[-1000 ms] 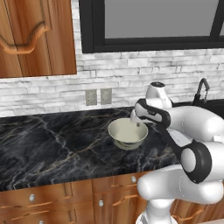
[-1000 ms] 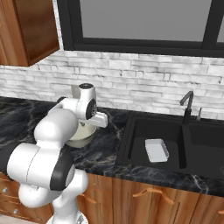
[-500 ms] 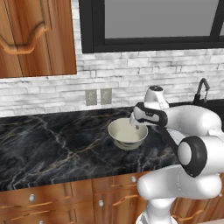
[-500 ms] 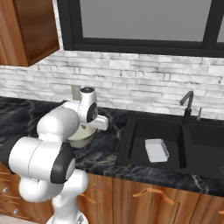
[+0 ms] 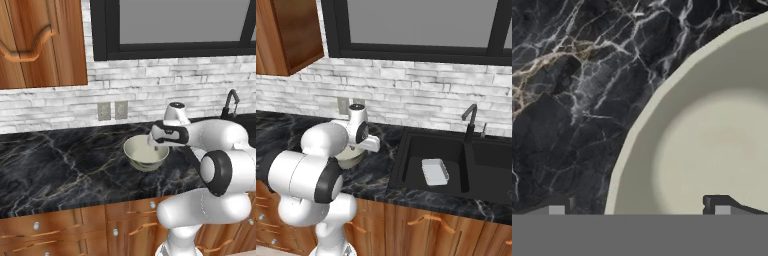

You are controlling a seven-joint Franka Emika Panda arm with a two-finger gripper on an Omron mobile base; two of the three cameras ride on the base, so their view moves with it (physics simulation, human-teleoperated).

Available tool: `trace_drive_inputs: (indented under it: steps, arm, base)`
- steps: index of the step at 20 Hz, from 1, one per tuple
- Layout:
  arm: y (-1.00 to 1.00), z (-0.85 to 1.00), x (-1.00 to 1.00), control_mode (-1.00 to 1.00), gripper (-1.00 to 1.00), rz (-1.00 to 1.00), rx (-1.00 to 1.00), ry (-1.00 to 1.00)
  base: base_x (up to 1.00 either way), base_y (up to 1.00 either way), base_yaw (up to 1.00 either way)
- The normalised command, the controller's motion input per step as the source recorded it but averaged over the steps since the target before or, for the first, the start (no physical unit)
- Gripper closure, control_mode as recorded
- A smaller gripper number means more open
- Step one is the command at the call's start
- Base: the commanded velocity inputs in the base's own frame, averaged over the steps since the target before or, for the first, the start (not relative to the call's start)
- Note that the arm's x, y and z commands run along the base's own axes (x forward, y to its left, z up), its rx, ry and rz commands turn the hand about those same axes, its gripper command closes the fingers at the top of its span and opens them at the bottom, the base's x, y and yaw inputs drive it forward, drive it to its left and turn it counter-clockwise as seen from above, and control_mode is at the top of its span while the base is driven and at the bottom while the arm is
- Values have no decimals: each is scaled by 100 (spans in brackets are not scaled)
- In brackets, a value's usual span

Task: Place the tupperware in the left basin and the bowl in the right basin of the sink.

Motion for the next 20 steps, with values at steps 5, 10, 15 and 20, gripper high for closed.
trace_drive_inputs:
  steps: [5,10,15,20]
  arm:
    - [0,-16,9,-100,-100,0,0,3]
    - [0,-7,13,-100,100,0,0,7]
    - [0,0,0,-100,100,0,0,1]
    - [0,0,0,-100,100,0,0,0]
  base:
    - [0,0,0]
    - [0,0,0]
    - [0,0,0]
    - [0,0,0]
